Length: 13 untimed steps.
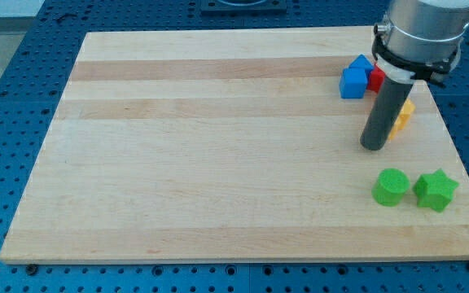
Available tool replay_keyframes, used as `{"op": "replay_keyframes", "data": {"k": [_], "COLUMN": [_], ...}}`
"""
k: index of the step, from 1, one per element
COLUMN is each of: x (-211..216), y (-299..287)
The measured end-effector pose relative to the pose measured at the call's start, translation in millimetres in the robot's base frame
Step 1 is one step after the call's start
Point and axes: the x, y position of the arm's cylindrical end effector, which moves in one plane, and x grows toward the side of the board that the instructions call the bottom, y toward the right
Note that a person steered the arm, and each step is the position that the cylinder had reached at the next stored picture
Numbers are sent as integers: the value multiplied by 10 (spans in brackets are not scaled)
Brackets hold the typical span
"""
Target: Push yellow heart closer to red circle
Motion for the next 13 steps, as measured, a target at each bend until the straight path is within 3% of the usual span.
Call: {"op": "replay_keyframes", "data": {"k": [1, 3, 5, 7, 10, 13], "x": [-48, 320, 68, -191, 145, -432], "y": [0, 198, 444, 329, 124, 119]}}
